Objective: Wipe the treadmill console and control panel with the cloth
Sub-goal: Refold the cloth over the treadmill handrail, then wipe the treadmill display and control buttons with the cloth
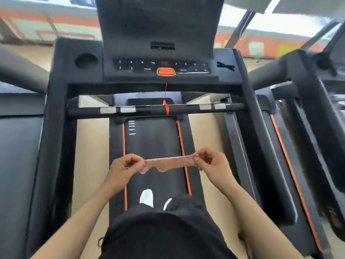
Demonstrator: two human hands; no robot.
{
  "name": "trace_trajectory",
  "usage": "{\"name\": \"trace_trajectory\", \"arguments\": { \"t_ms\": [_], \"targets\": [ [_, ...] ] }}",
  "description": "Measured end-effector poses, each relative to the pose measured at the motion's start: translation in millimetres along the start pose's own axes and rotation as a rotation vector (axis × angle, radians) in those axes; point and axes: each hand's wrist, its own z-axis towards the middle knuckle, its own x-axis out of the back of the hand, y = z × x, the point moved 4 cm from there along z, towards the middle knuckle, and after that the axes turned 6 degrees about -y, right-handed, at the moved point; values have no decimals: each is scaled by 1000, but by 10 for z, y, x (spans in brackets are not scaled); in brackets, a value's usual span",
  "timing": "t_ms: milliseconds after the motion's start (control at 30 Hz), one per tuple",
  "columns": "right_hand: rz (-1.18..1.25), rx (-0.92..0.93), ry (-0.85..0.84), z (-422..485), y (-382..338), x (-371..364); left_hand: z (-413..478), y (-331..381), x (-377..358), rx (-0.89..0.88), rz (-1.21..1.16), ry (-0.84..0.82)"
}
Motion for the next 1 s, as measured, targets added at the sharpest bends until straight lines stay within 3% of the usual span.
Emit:
{"name": "trace_trajectory", "arguments": {
  "t_ms": [467, 767, 1000],
  "targets": [
    [92, 371, -290, 2437, -1300, 371, 1226, 1012, 596, 23, -289, 712],
    [67, 583, -181, 3448, -2443, 356, 2120, 1641, 1544, -120, -299, 793],
    [44, 641, 64, 4030, -3080, 168, 2929, 1990, 2382, -192, -226, 742]
  ]
}}
